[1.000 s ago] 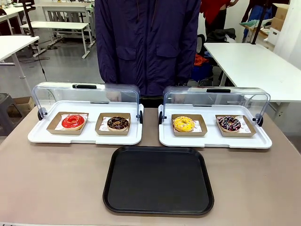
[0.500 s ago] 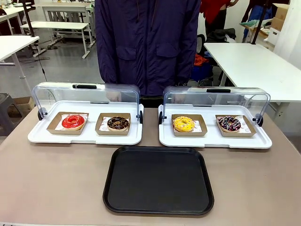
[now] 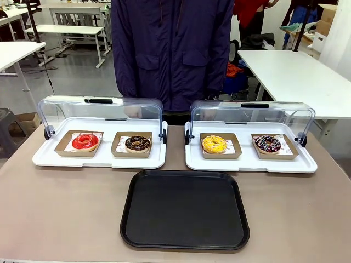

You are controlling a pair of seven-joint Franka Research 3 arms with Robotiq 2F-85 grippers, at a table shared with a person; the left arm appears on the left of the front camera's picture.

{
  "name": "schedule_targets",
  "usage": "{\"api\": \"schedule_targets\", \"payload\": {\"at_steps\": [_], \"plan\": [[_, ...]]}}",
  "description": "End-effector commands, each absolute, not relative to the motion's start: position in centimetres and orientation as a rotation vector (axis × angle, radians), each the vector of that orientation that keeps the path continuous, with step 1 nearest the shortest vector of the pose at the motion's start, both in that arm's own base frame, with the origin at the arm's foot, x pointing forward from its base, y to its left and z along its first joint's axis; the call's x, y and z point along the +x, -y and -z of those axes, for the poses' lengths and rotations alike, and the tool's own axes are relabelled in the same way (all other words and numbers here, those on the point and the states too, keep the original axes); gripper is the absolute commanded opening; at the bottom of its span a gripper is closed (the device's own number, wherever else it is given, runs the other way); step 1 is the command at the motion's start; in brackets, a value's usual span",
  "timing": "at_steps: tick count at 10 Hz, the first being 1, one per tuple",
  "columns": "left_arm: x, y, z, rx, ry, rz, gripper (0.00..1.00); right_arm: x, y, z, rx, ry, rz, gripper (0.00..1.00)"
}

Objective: Move the first donut from the left to the tray.
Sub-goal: Pick up the Paper togo box containing the Donut indicated by the person and place it on the Handle tray.

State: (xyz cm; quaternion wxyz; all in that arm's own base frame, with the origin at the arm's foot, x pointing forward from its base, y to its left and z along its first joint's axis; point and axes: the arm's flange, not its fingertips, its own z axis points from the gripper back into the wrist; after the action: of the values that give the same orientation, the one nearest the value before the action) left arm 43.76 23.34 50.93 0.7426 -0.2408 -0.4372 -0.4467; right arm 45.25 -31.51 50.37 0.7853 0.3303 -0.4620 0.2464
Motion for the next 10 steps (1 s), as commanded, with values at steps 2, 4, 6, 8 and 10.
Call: {"api": "schedule_targets", "payload": {"at_steps": [2, 4, 6, 8, 10], "plan": [[43.76, -23.31, -50.94, -0.529, 0.959, 0.980, 1.00, 45.27, 31.42, -50.54, 0.711, 0.999, -0.534, 1.00], [43.76, -23.31, -50.94, -0.529, 0.959, 0.980, 1.00, 45.27, 31.42, -50.54, 0.711, 0.999, -0.534, 1.00], [43.76, -23.31, -50.94, -0.529, 0.959, 0.980, 1.00, 45.27, 31.42, -50.54, 0.711, 0.999, -0.534, 1.00], [43.76, -23.31, -50.94, -0.529, 0.959, 0.980, 1.00, 45.27, 31.42, -50.54, 0.711, 0.999, -0.534, 1.00], [43.76, -23.31, -50.94, -0.529, 0.959, 0.980, 1.00, 45.27, 31.42, -50.54, 0.711, 0.999, -0.534, 1.00]]}}
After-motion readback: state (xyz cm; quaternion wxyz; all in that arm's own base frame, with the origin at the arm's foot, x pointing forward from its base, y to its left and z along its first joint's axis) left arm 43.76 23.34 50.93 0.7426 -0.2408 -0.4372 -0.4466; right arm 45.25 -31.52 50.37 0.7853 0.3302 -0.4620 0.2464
